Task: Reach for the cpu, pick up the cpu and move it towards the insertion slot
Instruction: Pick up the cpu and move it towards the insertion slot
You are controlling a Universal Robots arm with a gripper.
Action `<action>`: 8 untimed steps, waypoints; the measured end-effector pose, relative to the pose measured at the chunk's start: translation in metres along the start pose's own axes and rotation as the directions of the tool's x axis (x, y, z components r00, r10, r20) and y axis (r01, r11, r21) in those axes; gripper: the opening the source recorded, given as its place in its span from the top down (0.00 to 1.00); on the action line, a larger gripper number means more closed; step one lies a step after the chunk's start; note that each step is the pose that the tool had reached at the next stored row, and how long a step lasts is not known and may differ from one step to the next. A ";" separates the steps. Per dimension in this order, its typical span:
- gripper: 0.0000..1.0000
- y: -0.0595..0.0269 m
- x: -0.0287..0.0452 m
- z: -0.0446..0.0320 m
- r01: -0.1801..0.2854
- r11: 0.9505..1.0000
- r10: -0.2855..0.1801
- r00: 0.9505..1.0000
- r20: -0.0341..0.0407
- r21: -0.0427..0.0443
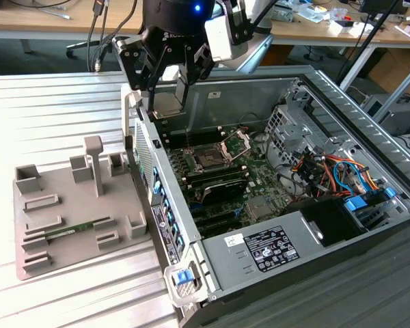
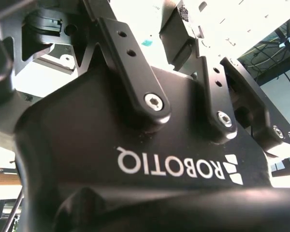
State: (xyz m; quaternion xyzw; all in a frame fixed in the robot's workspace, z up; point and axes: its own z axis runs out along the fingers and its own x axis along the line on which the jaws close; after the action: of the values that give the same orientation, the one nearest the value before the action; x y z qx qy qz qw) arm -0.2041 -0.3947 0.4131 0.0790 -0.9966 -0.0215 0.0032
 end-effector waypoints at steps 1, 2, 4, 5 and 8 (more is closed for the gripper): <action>0.45 -0.0001 -0.0005 0.0000 0.000 1.000 0.000 1.000 0.000 0.000; 0.45 -0.0002 -0.0011 0.0000 0.000 1.000 0.000 1.000 0.000 0.000; 0.45 -0.0004 -0.0023 0.0000 0.000 1.000 0.000 1.000 0.000 0.000; 0.45 -0.0005 -0.0030 0.0000 0.000 1.000 0.000 1.000 0.000 0.000; 0.45 -0.0007 -0.0047 -0.0001 0.000 1.000 0.000 1.000 0.000 0.000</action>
State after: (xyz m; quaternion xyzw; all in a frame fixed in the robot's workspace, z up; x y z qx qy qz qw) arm -0.1993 -0.3946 0.4131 0.0790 -0.9966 -0.0215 0.0032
